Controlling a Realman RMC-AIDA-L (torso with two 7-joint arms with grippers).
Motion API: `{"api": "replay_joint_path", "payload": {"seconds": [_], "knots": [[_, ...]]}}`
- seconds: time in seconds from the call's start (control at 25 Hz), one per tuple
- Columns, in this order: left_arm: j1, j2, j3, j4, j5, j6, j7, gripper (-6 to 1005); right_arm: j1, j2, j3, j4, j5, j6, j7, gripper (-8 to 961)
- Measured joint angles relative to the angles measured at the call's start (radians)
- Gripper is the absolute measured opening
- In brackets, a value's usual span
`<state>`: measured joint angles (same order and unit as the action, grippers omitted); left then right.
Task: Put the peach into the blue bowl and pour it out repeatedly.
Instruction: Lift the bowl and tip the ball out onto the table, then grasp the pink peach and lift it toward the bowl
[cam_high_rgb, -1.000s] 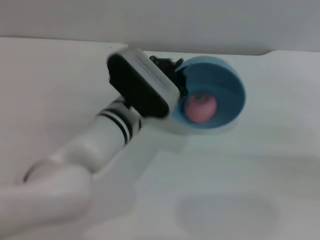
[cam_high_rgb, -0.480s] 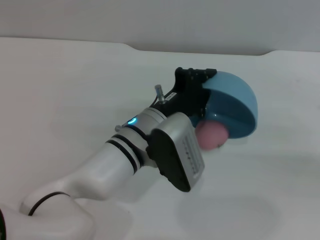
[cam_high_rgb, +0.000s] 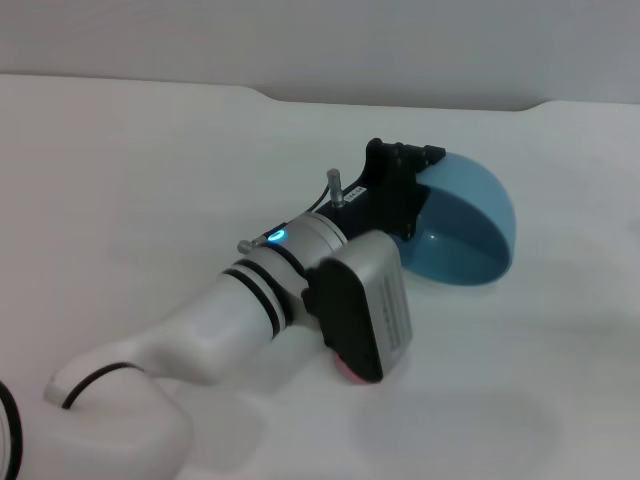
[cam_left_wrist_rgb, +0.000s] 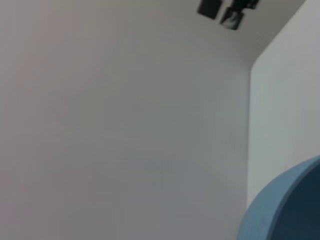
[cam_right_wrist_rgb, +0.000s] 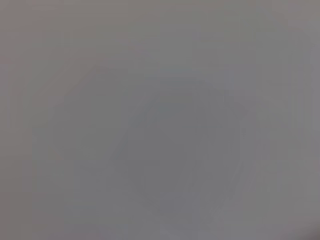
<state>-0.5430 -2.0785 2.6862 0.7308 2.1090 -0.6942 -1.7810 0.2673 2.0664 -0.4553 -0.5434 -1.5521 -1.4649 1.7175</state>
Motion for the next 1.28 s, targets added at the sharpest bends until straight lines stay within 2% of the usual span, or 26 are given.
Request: {"api": "replay_joint_path", "payload": {"seconds": [0.16, 0.28, 0.32, 0.36, 0.48, 0.52, 0.64, 0.76, 0.8, 0.92, 1.0, 1.12, 1.28], "knots": [[-0.003, 0.001, -0.074, 0.002, 0.003, -0.007, -0.145, 1, 0.019, 0.001, -0.006, 0.000, -0.056, -0.008, -0.065, 482], [0.003, 0.008, -0.196, 0.029, -0.003, 0.010, -0.260, 1, 0.052, 0.000, -0.025, -0.003, -0.149, -0.004, -0.078, 483], [0.003, 0.008, -0.196, 0.029, -0.003, 0.010, -0.260, 1, 0.066, -0.001, -0.028, -0.004, -0.178, -0.002, -0.078, 483], [0.018, 0.010, -0.300, 0.068, -0.009, 0.078, -0.289, 1, 0.080, -0.001, -0.030, -0.004, -0.202, 0.000, -0.078, 483], [0.046, 0.011, -0.478, 0.158, -0.012, 0.298, -0.298, 0, 0.115, 0.001, -0.036, 0.000, -0.245, 0.007, -0.079, 483], [0.062, 0.012, -0.592, 0.212, -0.012, 0.474, -0.299, 0, 0.124, 0.001, -0.047, 0.000, -0.260, 0.007, -0.079, 483], [0.069, 0.014, -0.787, 0.276, -0.012, 0.768, -0.308, 0, 0.167, -0.001, -0.131, -0.008, -0.332, 0.008, -0.078, 484], [0.046, 0.017, -1.014, 0.300, -0.005, 1.086, -0.345, 0, 0.233, -0.001, -0.255, -0.013, -0.396, 0.011, -0.072, 484], [0.035, 0.019, -1.068, 0.301, -0.001, 1.159, -0.357, 0, 0.233, -0.001, -0.255, -0.013, -0.396, 0.011, -0.072, 484], [0.001, 0.028, -1.271, 0.301, 0.064, 1.412, -0.400, 0, 0.309, -0.001, -0.390, -0.011, -0.445, 0.008, -0.056, 484], [-0.006, 0.027, -1.351, 0.317, 0.155, 1.509, -0.442, -1, 0.359, -0.001, -0.464, -0.007, -0.486, 0.018, -0.025, 485], [-0.014, 0.028, -1.413, 0.349, 0.294, 1.611, -0.540, -1, 0.443, 0.004, -0.571, -0.004, -0.548, 0.082, 0.052, 485], [-0.024, 0.030, -1.523, 0.386, 0.400, 1.812, -0.602, -1, 0.509, 0.008, -0.723, -0.005, -0.559, 0.216, 0.164, 604]]}}
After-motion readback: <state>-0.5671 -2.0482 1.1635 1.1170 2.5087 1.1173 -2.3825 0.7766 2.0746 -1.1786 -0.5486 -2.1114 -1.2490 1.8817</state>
